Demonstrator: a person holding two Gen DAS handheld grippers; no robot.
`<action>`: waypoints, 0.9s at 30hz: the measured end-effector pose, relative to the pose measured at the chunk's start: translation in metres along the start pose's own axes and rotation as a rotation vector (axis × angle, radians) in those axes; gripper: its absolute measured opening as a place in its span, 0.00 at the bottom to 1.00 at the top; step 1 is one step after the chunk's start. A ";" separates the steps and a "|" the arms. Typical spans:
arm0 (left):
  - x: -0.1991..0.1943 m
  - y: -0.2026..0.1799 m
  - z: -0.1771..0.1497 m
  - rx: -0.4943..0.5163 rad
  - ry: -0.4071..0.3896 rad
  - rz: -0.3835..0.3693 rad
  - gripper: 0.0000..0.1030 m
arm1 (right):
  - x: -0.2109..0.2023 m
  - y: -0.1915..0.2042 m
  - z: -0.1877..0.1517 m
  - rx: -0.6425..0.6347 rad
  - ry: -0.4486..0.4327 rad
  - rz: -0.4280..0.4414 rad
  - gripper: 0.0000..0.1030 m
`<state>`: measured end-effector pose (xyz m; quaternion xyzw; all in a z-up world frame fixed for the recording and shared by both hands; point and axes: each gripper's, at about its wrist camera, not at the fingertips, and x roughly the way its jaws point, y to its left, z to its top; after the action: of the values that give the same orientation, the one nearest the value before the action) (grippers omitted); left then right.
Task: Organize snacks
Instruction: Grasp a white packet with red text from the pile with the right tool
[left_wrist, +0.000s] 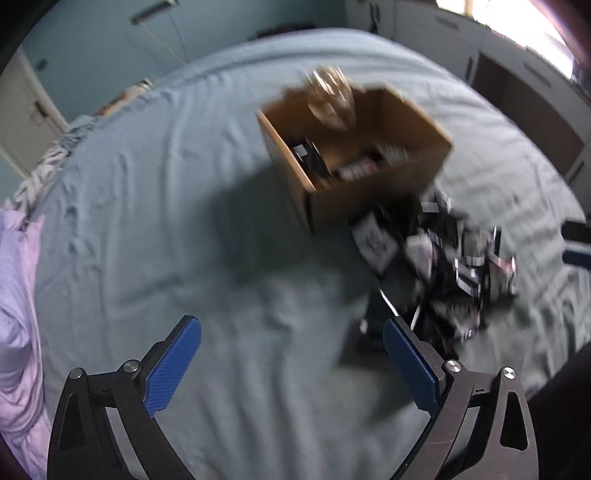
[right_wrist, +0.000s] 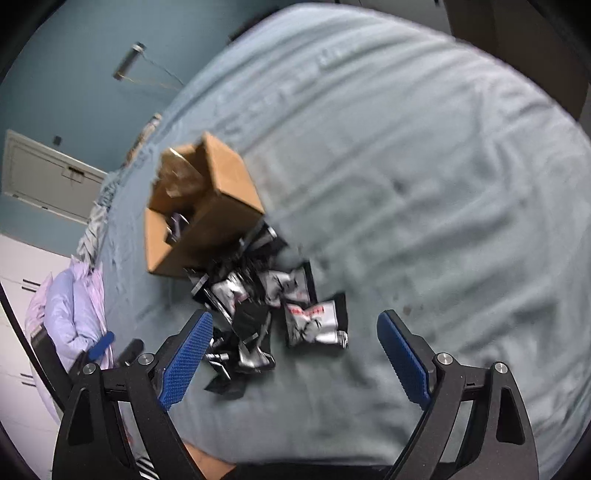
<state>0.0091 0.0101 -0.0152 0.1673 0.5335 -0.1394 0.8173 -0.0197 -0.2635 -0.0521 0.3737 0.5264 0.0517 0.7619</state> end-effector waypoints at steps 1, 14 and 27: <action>0.006 -0.006 0.000 0.023 0.022 0.003 0.98 | 0.001 0.001 0.006 0.011 0.015 -0.014 0.88; 0.011 -0.074 -0.008 0.234 0.057 -0.107 0.98 | 0.102 0.038 0.028 -0.175 0.242 -0.273 0.88; 0.011 -0.063 -0.010 0.129 0.067 -0.131 0.98 | 0.062 0.061 0.036 -0.297 0.029 -0.218 0.52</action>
<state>-0.0207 -0.0429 -0.0368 0.1889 0.5603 -0.2210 0.7756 0.0572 -0.2091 -0.0558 0.1972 0.5613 0.0515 0.8021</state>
